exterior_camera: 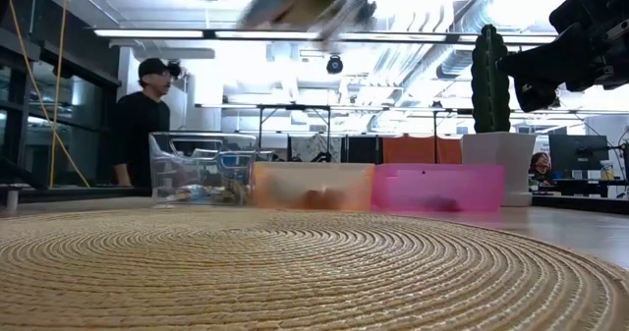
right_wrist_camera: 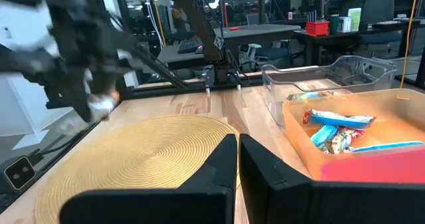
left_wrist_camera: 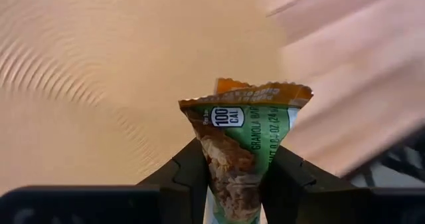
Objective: Pick and place Granola Bars by type
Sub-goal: Put the yellow granola bar into the transparent bin
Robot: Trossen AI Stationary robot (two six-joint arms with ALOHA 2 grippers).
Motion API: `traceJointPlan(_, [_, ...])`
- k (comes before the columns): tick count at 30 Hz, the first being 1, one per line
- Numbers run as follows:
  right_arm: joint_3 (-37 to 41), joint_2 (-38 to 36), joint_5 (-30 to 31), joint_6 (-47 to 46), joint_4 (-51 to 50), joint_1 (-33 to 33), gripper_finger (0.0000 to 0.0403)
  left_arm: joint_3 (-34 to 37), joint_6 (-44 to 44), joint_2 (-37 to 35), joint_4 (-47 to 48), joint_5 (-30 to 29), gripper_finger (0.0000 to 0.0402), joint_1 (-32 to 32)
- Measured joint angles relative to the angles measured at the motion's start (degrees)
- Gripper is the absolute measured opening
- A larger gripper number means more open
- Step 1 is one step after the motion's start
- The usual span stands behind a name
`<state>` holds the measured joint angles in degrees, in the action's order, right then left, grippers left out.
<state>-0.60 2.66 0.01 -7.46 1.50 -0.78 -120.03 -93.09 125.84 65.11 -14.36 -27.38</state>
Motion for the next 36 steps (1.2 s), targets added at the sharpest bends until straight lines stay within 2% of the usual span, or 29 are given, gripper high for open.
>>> traceJointPlan(6, [0.0,0.0,0.0,0.0,0.0,0.0,0.0000,-10.0,21.0,-0.1,-4.7,-9.4,0.0103,-0.1])
traceJointPlan(10, [0.0,0.0,0.0,0.0,0.0,0.0,0.0000,-15.0,36.4,-0.1,-10.9,-13.4,0.0103,0.0])
traceJointPlan(15, [0.0,0.0,0.0,0.0,0.0,0.0,0.0000,-14.7,47.9,-2.6,-19.5,-17.3,0.0103,0.3])
traceJointPlan(23, [0.0,0.5,-0.1,0.0,0.0,0.0,0.0000,-15.0,55.2,-9.4,-13.7,-25.6,0.0104,-1.2])
traceJointPlan(36, [0.0,0.7,0.1,0.0,0.0,0.0,0.0000,-15.0,55.4,-23.0,3.1,-48.9,0.0104,-7.4])
